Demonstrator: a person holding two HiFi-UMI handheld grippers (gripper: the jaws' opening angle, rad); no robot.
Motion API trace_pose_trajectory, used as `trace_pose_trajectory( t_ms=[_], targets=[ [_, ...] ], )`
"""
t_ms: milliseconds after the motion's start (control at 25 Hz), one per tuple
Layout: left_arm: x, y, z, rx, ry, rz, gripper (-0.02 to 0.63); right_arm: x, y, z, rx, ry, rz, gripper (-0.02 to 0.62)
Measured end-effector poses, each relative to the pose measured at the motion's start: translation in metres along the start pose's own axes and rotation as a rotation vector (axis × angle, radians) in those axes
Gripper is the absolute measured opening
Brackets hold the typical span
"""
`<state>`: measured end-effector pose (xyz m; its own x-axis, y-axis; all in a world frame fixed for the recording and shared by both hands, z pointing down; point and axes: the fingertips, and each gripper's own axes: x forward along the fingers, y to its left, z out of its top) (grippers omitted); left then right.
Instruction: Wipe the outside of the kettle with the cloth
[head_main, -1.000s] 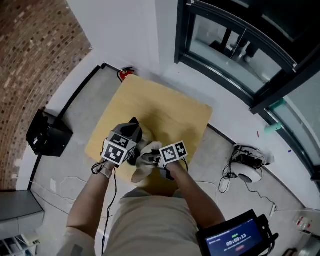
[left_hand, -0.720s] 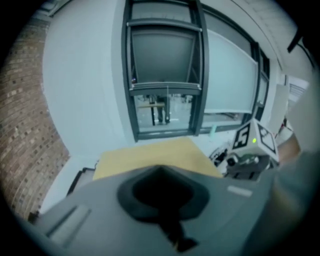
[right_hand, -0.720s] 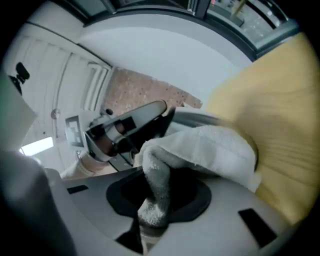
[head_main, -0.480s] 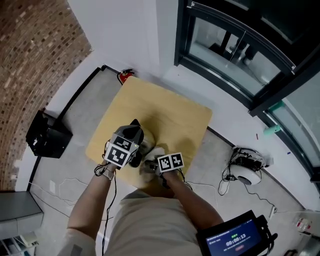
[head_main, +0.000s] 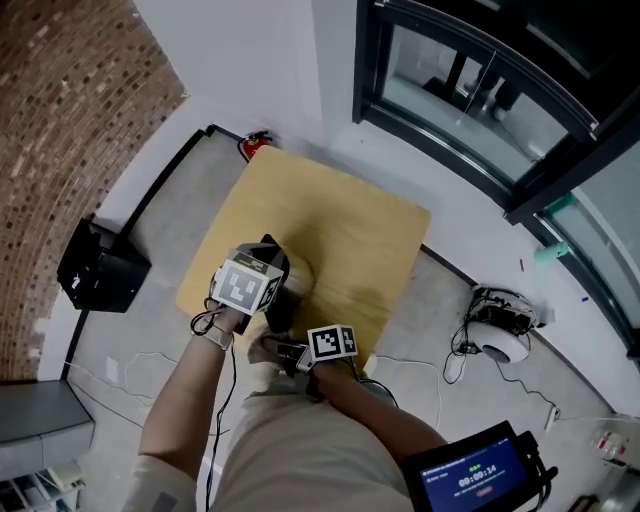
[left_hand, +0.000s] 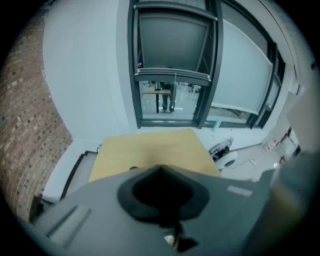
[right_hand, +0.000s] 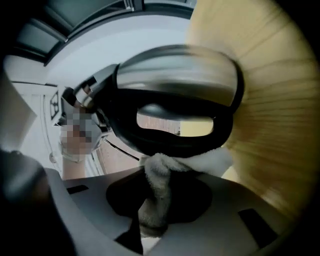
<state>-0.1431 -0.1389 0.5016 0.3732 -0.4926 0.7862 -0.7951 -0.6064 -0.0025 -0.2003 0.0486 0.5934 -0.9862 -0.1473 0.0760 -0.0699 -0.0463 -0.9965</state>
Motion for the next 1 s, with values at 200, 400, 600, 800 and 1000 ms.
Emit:
trace_pose_trajectory(
  t_ms=[200, 400, 600, 800, 1000],
  targets=[
    [-0.018, 0.0, -0.01, -0.201, -0.013, -0.08, -0.008, -0.082, 0.0, 0.036, 0.008, -0.237, -0.001, 0.101],
    [-0.031, -0.025, -0.034, 0.017, 0.103, -0.173, -0.006, -0.136, -0.016, 0.139, -0.054, -0.472, -0.021, 0.101],
    [-0.025, -0.042, -0.028, 0.107, -0.008, -0.147, -0.012, -0.165, 0.017, 0.187, -0.153, -0.573, -0.002, 0.101],
    [-0.028, -0.036, -0.024, -0.113, -0.17, -0.095, -0.012, -0.133, 0.074, 0.147, -0.317, -0.671, 0.069, 0.101],
    [-0.032, -0.038, -0.025, -0.244, -0.263, -0.089, -0.012, -0.151, -0.072, 0.125, -0.118, -0.573, -0.383, 0.101]
  ],
)
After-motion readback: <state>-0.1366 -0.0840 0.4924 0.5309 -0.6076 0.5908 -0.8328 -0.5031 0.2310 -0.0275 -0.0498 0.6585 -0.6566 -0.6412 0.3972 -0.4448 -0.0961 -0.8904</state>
